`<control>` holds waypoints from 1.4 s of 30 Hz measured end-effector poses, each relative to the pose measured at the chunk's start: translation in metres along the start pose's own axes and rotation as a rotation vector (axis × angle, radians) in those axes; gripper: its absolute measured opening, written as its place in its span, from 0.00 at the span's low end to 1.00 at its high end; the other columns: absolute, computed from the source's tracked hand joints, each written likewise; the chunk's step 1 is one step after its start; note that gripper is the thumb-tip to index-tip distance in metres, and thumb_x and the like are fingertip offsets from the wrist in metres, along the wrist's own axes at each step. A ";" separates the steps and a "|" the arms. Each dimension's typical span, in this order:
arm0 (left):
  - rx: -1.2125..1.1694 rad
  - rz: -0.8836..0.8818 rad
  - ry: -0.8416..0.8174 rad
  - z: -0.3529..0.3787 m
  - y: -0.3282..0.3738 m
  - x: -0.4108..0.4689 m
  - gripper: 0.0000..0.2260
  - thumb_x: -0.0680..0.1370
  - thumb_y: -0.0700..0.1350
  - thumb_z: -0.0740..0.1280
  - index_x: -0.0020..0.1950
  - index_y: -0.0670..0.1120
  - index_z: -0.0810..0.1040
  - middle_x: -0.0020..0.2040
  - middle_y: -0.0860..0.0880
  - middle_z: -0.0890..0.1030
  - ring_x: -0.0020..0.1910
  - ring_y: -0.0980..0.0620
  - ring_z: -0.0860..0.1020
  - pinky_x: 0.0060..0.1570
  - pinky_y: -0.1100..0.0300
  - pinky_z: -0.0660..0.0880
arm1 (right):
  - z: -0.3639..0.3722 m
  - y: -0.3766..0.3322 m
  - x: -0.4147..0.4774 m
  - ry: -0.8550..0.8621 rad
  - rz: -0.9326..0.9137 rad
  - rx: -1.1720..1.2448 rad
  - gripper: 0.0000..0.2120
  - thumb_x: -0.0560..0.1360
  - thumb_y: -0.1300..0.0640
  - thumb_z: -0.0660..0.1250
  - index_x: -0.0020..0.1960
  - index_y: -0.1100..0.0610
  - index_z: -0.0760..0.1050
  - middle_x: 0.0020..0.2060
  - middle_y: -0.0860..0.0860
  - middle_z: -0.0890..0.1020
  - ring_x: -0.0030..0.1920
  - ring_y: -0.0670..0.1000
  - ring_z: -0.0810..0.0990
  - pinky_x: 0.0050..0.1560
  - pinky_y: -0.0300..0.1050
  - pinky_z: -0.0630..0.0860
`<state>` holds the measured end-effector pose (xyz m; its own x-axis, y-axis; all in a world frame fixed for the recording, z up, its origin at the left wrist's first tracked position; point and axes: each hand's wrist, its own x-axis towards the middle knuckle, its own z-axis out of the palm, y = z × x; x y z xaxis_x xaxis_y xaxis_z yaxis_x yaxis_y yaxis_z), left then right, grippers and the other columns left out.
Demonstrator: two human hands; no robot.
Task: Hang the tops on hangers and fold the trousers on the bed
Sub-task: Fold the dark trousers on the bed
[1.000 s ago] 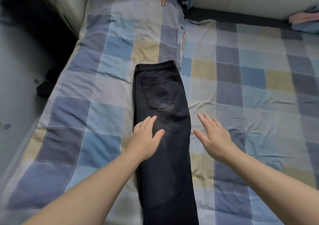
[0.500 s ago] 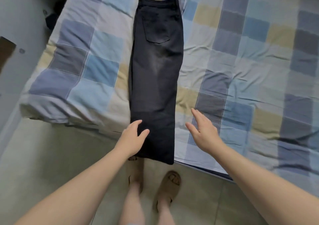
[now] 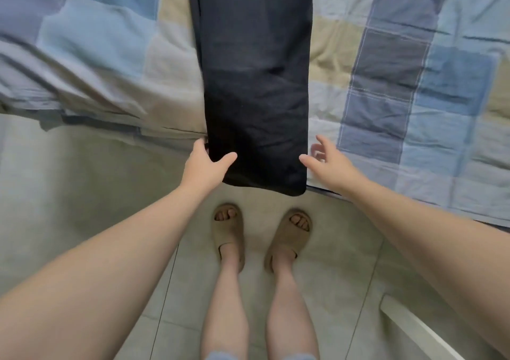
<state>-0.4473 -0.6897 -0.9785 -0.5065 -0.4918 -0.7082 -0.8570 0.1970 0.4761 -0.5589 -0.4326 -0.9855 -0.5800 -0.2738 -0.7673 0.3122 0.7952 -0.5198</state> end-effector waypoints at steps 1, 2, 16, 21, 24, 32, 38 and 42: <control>-0.021 0.025 0.017 0.002 0.001 0.004 0.29 0.74 0.57 0.74 0.70 0.51 0.69 0.65 0.54 0.76 0.66 0.49 0.75 0.57 0.56 0.72 | 0.001 0.000 0.007 -0.004 0.015 0.073 0.39 0.78 0.42 0.68 0.82 0.50 0.53 0.75 0.49 0.69 0.72 0.51 0.70 0.69 0.50 0.70; -0.041 0.046 0.025 0.005 0.001 0.008 0.27 0.73 0.57 0.75 0.67 0.52 0.71 0.61 0.55 0.78 0.63 0.50 0.77 0.56 0.56 0.73 | 0.003 0.000 0.014 -0.007 0.027 0.144 0.38 0.77 0.44 0.70 0.81 0.51 0.56 0.71 0.49 0.72 0.69 0.51 0.74 0.65 0.48 0.72; -0.107 -0.053 -0.337 -0.015 -0.007 -0.018 0.19 0.73 0.49 0.78 0.61 0.46 0.82 0.55 0.50 0.85 0.55 0.50 0.82 0.55 0.57 0.78 | 0.023 -0.017 -0.023 -0.134 0.184 0.454 0.16 0.69 0.51 0.79 0.55 0.52 0.82 0.48 0.48 0.88 0.48 0.49 0.87 0.48 0.45 0.81; -0.131 -0.098 -0.452 -0.044 -0.009 -0.054 0.28 0.69 0.54 0.79 0.67 0.46 0.79 0.59 0.52 0.83 0.57 0.52 0.81 0.59 0.56 0.76 | 0.023 -0.027 -0.077 -0.255 0.271 0.415 0.27 0.61 0.45 0.82 0.57 0.51 0.81 0.49 0.47 0.88 0.48 0.49 0.87 0.49 0.46 0.80; -0.137 -0.129 -0.482 -0.067 -0.012 -0.085 0.32 0.65 0.57 0.77 0.66 0.47 0.80 0.59 0.52 0.83 0.58 0.50 0.80 0.60 0.54 0.76 | 0.026 -0.037 -0.113 -0.255 0.253 0.413 0.28 0.62 0.46 0.82 0.59 0.52 0.81 0.51 0.46 0.87 0.52 0.47 0.86 0.56 0.46 0.78; -0.216 -0.097 -0.435 -0.122 -0.028 -0.180 0.11 0.73 0.46 0.76 0.55 0.49 0.84 0.47 0.54 0.87 0.47 0.52 0.84 0.42 0.60 0.78 | 0.036 -0.063 -0.227 -0.146 0.188 0.509 0.16 0.70 0.58 0.77 0.57 0.54 0.82 0.51 0.49 0.87 0.53 0.51 0.86 0.52 0.44 0.78; -0.284 -0.115 -0.313 -0.138 -0.042 -0.244 0.12 0.75 0.45 0.74 0.58 0.46 0.81 0.51 0.52 0.86 0.49 0.51 0.84 0.43 0.59 0.79 | 0.053 -0.069 -0.293 -0.062 0.220 0.581 0.14 0.70 0.56 0.78 0.55 0.54 0.84 0.49 0.47 0.87 0.51 0.52 0.86 0.53 0.47 0.80; -0.313 -0.146 -0.187 -0.136 -0.053 -0.283 0.09 0.78 0.47 0.69 0.55 0.46 0.81 0.51 0.51 0.84 0.49 0.51 0.82 0.44 0.58 0.77 | 0.070 -0.064 -0.323 0.065 0.236 0.638 0.13 0.70 0.54 0.78 0.54 0.54 0.83 0.48 0.49 0.88 0.50 0.53 0.86 0.52 0.47 0.81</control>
<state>-0.2457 -0.6761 -0.7331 -0.4144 -0.3267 -0.8495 -0.8658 -0.1463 0.4786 -0.3389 -0.4331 -0.7305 -0.4795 -0.0834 -0.8736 0.8066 0.3501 -0.4762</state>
